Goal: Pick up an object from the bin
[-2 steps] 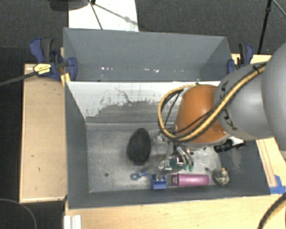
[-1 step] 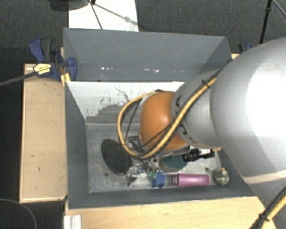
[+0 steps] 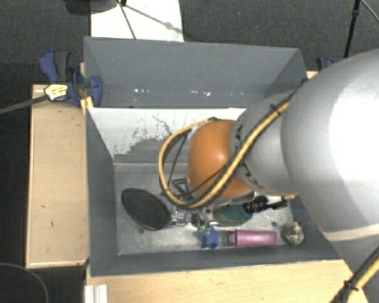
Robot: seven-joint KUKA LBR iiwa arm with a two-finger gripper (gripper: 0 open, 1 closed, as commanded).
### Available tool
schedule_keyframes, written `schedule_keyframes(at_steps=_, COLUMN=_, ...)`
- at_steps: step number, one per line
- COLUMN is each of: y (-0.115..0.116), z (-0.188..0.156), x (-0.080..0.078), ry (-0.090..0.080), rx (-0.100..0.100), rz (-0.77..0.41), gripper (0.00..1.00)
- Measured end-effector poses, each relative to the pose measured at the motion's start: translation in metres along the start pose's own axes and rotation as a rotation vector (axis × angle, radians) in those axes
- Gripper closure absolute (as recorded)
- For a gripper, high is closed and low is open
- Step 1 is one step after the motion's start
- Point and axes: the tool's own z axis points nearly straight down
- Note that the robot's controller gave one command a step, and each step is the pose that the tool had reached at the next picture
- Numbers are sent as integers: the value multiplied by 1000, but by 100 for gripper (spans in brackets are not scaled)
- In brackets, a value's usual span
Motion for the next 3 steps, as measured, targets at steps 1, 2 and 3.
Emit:
schedule_keyframes(at_steps=1, y=0, z=1, x=2, ry=7, rx=2, rz=-2, gripper=0)
schedule_keyframes(at_steps=2, y=87, z=-8, x=12, ry=5, rx=-3, rz=35, gripper=0)
schedule_keyframes(at_steps=3, y=82, z=-8, x=11, ry=6, rx=2, rz=38, gripper=100)
